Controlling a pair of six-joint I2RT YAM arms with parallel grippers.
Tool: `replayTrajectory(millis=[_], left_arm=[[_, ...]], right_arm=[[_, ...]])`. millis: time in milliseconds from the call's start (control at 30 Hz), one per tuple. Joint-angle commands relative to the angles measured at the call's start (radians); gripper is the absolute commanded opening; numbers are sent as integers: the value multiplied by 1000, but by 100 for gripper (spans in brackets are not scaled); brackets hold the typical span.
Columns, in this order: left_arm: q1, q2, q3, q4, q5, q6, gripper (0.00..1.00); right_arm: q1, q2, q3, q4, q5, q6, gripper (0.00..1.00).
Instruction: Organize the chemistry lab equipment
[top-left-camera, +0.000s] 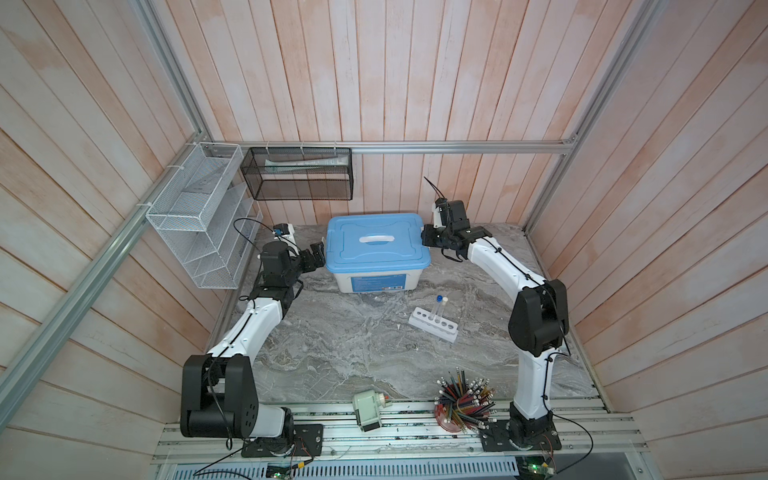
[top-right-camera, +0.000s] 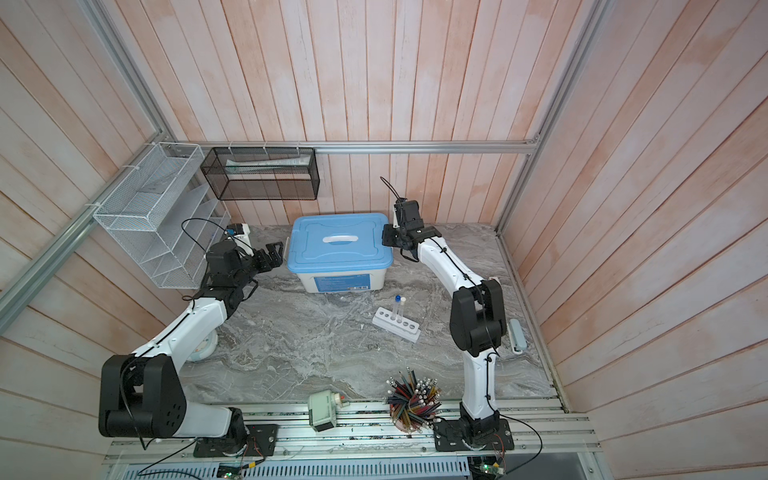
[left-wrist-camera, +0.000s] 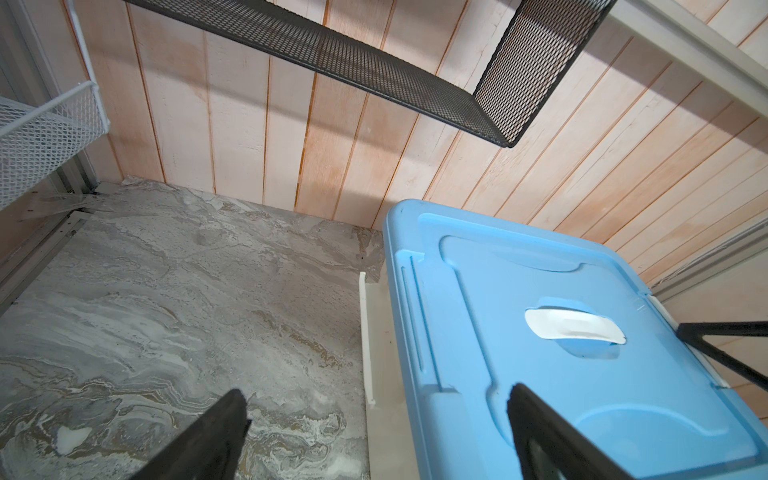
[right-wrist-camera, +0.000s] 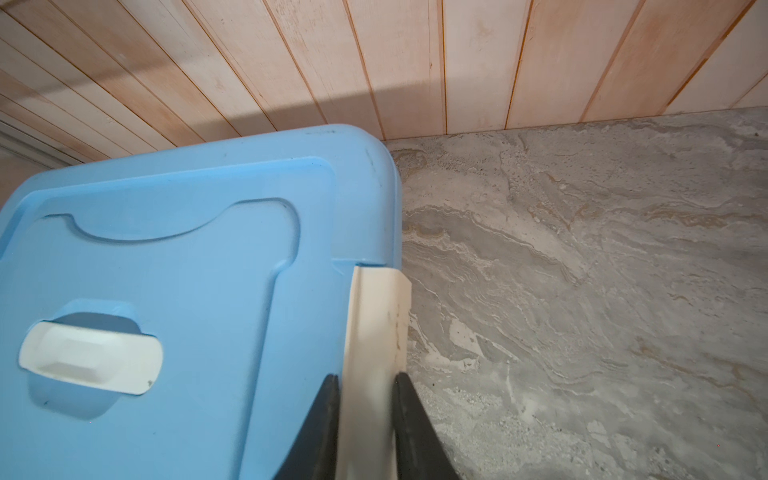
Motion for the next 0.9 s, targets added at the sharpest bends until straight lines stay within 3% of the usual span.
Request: replayTrajectory(millis=[0, 400, 633, 867], left_arm=[[7, -17, -10, 19, 14, -1, 99], [7, -11, -5, 22, 22, -9, 99], [0, -15, 4, 24, 52, -13, 98], [-148, 9, 88, 2, 10, 37, 99]], right_arm=[[8, 34, 9, -48, 11, -7, 21], [10, 33, 42, -66, 9, -9, 23], [1, 17, 41, -63, -26, 1, 39], [-52, -39, -21, 7, -112, 39, 48]])
